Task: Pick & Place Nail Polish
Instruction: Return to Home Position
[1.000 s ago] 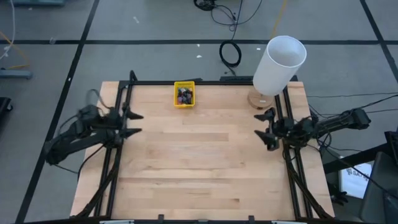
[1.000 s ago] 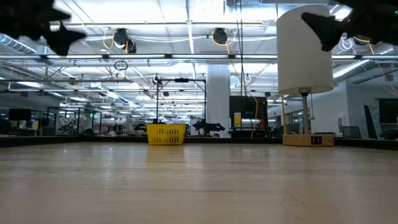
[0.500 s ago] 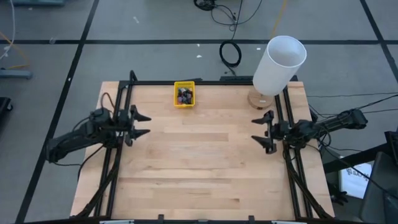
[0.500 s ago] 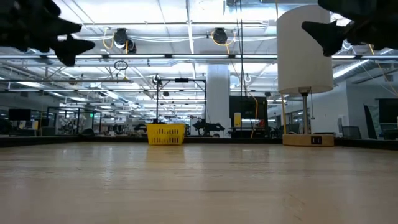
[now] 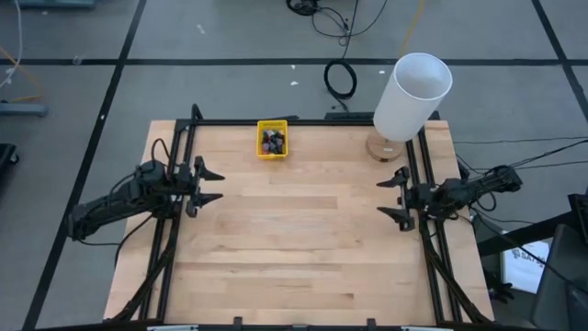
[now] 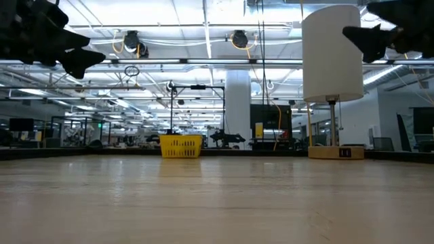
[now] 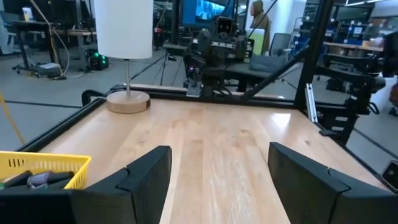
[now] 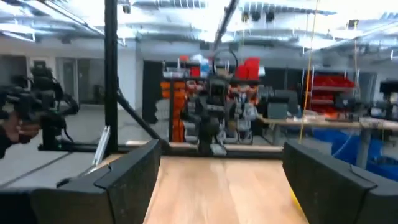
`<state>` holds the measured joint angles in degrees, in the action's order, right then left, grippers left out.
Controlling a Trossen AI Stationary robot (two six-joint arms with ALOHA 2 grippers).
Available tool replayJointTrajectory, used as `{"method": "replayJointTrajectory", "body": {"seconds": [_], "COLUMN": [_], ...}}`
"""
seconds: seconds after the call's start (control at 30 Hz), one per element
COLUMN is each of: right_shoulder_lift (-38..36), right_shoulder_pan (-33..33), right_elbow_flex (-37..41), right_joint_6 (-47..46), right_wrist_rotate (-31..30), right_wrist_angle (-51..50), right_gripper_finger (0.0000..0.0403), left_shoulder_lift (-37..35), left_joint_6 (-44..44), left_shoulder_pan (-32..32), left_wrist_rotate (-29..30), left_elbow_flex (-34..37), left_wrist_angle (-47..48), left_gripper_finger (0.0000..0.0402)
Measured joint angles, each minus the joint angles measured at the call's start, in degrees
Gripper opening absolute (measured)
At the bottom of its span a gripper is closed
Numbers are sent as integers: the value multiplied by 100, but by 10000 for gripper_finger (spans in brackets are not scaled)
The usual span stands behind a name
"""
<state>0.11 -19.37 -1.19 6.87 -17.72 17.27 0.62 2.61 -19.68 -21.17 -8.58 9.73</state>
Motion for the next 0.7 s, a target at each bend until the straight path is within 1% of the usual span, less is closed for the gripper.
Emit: {"method": "replayJointTrajectory", "body": {"seconds": [0.13,0.33,0.53,0.7], "right_shoulder_lift": [5,12,74,151], "right_shoulder_pan": [-23,-26,-26,-24], "right_elbow_flex": [-26,-26,-26,-26], "right_joint_6": [-164,-317,-323,-928], "right_wrist_rotate": [-206,133,146,147], "right_wrist_angle": [-483,-510,-667,-808], "right_gripper_finger": [320,320,320,320], "left_shoulder_lift": [0,0,0,0], "left_joint_6": [-126,-128,-128,-66], "left_shoulder_pan": [11,11,11,11], "left_wrist_rotate": [0,45,67,70], "left_elbow_flex": [2,0,0,0], "left_wrist_angle": [30,-56,-61,-59], "left_gripper_finger": [260,265,267,267]}}
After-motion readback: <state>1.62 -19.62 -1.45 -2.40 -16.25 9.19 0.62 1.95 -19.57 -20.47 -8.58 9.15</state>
